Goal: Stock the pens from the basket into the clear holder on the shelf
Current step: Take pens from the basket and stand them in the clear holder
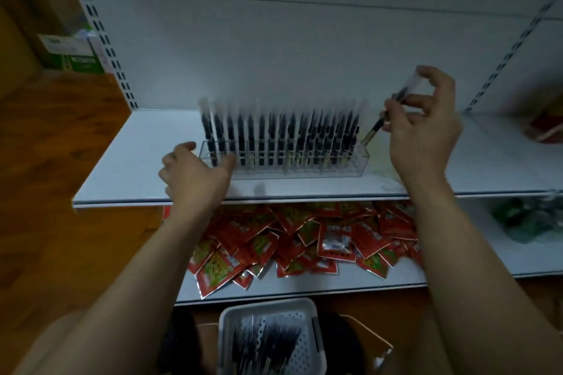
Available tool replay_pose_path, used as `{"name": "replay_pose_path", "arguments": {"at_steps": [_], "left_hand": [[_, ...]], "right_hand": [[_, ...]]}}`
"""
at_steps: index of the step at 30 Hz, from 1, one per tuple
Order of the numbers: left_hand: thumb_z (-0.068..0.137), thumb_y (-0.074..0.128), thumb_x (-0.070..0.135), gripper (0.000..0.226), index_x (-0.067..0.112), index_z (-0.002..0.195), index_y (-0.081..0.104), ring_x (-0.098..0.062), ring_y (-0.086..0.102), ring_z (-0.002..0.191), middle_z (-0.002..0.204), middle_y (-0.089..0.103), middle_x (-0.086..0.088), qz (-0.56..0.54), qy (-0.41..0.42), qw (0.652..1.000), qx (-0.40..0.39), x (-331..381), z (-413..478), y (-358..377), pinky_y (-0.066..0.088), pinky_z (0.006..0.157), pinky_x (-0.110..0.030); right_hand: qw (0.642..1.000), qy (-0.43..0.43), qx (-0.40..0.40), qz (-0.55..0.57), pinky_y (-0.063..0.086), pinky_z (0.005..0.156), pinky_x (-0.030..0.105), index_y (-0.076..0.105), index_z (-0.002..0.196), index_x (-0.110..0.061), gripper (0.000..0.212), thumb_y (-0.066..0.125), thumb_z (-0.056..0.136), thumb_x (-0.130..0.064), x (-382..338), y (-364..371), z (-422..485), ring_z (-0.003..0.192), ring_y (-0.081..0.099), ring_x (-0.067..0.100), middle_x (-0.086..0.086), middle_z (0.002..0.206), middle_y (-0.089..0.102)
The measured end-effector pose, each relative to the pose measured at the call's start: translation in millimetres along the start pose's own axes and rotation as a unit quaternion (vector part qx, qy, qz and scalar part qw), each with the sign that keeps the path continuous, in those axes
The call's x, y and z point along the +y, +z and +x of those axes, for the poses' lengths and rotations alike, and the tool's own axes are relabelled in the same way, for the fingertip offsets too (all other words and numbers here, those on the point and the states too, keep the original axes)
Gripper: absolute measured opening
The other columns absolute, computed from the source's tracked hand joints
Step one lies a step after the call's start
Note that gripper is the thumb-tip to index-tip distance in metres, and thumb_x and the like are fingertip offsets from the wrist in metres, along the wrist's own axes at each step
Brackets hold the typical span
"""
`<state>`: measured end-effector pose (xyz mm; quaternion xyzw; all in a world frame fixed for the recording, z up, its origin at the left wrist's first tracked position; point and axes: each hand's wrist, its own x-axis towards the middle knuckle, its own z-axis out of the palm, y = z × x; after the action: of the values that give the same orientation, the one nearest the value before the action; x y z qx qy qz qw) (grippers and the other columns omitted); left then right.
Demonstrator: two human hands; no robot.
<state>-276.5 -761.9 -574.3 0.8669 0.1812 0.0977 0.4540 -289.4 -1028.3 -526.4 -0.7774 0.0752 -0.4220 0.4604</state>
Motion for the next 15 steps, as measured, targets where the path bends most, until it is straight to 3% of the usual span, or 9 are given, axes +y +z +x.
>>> {"name": "replay_pose_path", "arguments": {"at_steps": [4,7,10,12,15], "left_hand": [[0.076,0.075,0.048,0.084,0.015,0.142,0.034,-0.036,0.031,0.134,0.146,0.031,-0.014,0.004,-0.044,0.998,-0.038,2,38,7,0.034,0.108,-0.052],[0.072,0.080,0.046,0.087,0.019,0.141,0.036,-0.035,0.039,0.131,0.146,0.036,-0.013,-0.035,-0.067,0.993,-0.087,-5,62,12,0.040,0.105,-0.049],[0.072,0.081,0.037,0.072,0.016,0.133,0.047,-0.029,0.057,0.111,0.131,0.055,-0.011,-0.069,-0.056,0.989,-0.119,-10,71,19,0.049,0.084,-0.038],[0.075,0.080,0.030,0.062,0.014,0.128,0.052,-0.026,0.061,0.097,0.118,0.063,-0.008,-0.091,-0.049,0.986,-0.130,-12,71,23,0.046,0.072,-0.032],[0.075,0.080,0.027,0.059,0.014,0.126,0.054,-0.025,0.062,0.097,0.115,0.065,-0.006,-0.109,-0.045,0.985,-0.129,-13,73,25,0.046,0.072,-0.032]], "right_hand": [[0.999,-0.014,-0.037,-0.016,0.060,0.071,0.041,0.049,0.128,-0.033,0.044,0.065,0.090,-0.018,16,16,12,0.072,0.069,0.015,0.000,0.095,0.066],[0.998,-0.001,-0.056,-0.026,0.060,0.072,0.040,0.049,0.128,-0.033,0.044,0.065,0.091,-0.018,28,21,15,0.073,0.069,0.014,-0.008,0.092,0.062],[0.996,0.006,-0.083,-0.040,0.060,0.072,0.036,0.049,0.129,-0.031,0.043,0.065,0.091,-0.015,41,24,15,0.072,0.067,0.012,-0.011,0.094,0.059],[0.992,0.005,-0.112,-0.054,0.060,0.073,0.035,0.051,0.128,-0.027,0.042,0.064,0.092,-0.011,48,26,13,0.073,0.065,0.010,-0.009,0.100,0.058],[0.983,-0.016,-0.160,-0.086,0.059,0.077,0.031,0.053,0.127,-0.023,0.040,0.060,0.092,-0.005,56,25,10,0.081,0.063,0.012,-0.003,0.111,0.059]]}}
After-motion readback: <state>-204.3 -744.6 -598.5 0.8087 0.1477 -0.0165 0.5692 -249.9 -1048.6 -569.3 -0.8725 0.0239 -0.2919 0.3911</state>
